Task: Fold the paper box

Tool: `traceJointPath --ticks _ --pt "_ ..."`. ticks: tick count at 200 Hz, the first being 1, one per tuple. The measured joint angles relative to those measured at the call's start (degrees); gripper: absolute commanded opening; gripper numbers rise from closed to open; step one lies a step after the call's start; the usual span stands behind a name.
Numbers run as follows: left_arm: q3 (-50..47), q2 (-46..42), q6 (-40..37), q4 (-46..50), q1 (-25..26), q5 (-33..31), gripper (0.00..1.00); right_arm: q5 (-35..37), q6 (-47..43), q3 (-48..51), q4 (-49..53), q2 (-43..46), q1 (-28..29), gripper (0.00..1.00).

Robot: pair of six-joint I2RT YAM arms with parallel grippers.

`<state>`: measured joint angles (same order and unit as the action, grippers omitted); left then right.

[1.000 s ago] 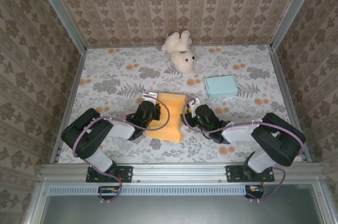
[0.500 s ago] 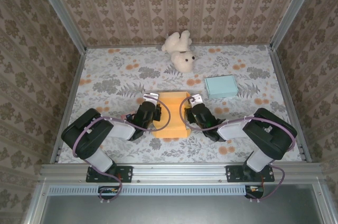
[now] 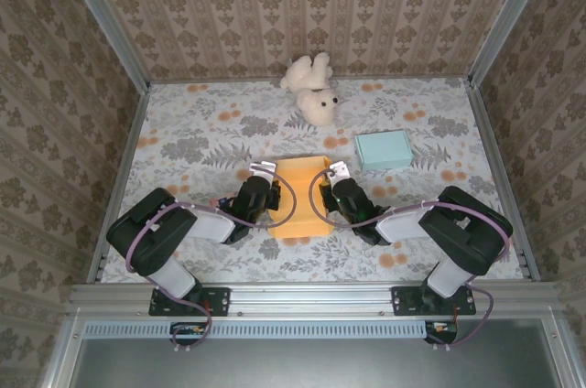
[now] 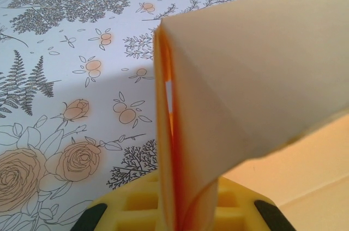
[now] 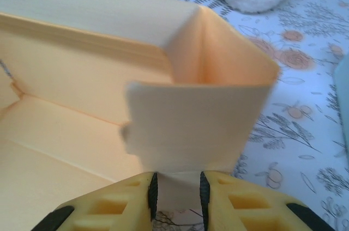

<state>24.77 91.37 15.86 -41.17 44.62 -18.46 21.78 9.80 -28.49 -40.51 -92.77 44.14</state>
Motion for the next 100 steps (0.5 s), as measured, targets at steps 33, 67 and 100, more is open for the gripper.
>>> traceJointPath --ticks 33,67,100 --pt "-0.02 0.00 -0.07 -0.35 0.76 0.98 0.00 -5.44 -1.36 -0.07 -1.99 -0.96 0.24 0.21" --pt "-0.02 0.00 -0.26 -0.37 1.22 1.25 0.00 -7.39 -0.96 -0.09 -3.10 -1.46 0.52 0.23" --pt "0.00 -0.02 -0.22 -0.07 1.44 -0.31 0.00 -8.48 1.05 0.04 -2.99 -0.72 0.55 0.34"
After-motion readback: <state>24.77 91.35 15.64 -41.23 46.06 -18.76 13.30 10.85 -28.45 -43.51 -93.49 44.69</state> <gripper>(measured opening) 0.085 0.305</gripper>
